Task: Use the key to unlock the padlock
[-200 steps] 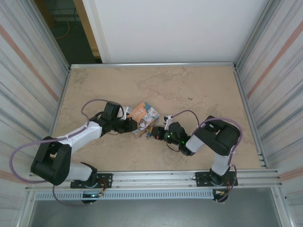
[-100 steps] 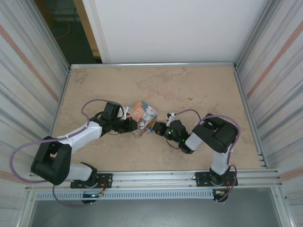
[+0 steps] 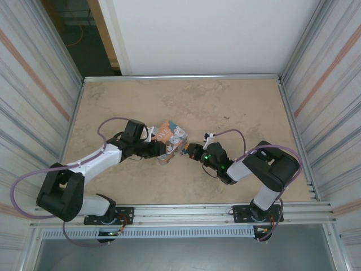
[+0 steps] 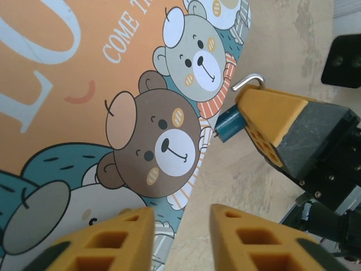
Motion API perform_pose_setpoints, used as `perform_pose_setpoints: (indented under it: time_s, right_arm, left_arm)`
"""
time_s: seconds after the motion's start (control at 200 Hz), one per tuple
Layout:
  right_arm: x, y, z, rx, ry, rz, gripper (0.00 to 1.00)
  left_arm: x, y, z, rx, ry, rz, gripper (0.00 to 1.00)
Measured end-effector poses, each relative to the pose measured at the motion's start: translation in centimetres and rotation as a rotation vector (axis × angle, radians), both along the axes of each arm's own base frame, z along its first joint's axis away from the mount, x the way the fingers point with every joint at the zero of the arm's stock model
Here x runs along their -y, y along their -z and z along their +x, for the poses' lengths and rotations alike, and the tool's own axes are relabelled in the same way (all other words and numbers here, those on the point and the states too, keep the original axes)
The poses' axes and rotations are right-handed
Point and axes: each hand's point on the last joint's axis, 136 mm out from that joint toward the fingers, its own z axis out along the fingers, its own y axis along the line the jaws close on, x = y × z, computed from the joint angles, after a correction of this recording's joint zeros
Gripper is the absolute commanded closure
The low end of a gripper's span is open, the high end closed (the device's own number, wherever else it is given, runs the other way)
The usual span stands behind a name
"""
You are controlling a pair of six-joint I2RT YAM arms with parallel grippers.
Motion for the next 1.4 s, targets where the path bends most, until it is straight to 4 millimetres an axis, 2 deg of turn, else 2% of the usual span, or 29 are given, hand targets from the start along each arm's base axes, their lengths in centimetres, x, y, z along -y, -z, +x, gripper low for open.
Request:
perform_pose_setpoints:
  time_s: [0.165, 0.336, 0.571, 0.671, 0.982, 1.182, 1.288, 1.398]
  right_arm:
    - [0.4, -0.8, -0.2, 0.017, -0.006, -0.032, 0.99]
    - [1.0, -1.4, -0.5, 0.032, -0.006, -0.075, 0.99]
    - [2.4, -3.2, -1.3, 0.062, -0.001, -0.144, 0.99]
    - [3.0, -3.8, -1.8, 0.069, -0.007, -0.171, 0.99]
    - [4.9, -5.5, -4.6, 0.072, -0.061, -0.274, 1.00]
    - [6.4, -7.1, -6.7, 0.065, -0.101, -0.325, 1.00]
    - [7.1, -7.3, -8.0, 0.038, -0.135, -0.357, 1.00]
    - [7.9, -6.8, -9.3, -0.014, -0.164, -0.401, 1.00]
  left_arm:
    - [-0.3, -1.6, -0.1, 0.026, -0.015, -0.007, 0.57]
    - [-0.8, -5.3, -0.1, 0.127, -0.035, -0.045, 0.53]
    - [-3.5, -9.9, 0.1, 0.275, -0.123, -0.085, 0.42]
    - [-4.9, -11.2, -0.2, 0.329, -0.161, -0.093, 0.38]
    - [-8.6, -12.6, -1.9, 0.423, -0.236, -0.050, 0.21]
    - [-10.2, -12.1, -2.9, 0.460, -0.264, -0.014, 0.10]
    - [-10.6, -12.0, -3.5, 0.488, -0.264, 0.000, 0.02]
    - [-11.0, -11.8, -4.0, 0.519, -0.270, 0.012, 0.01]
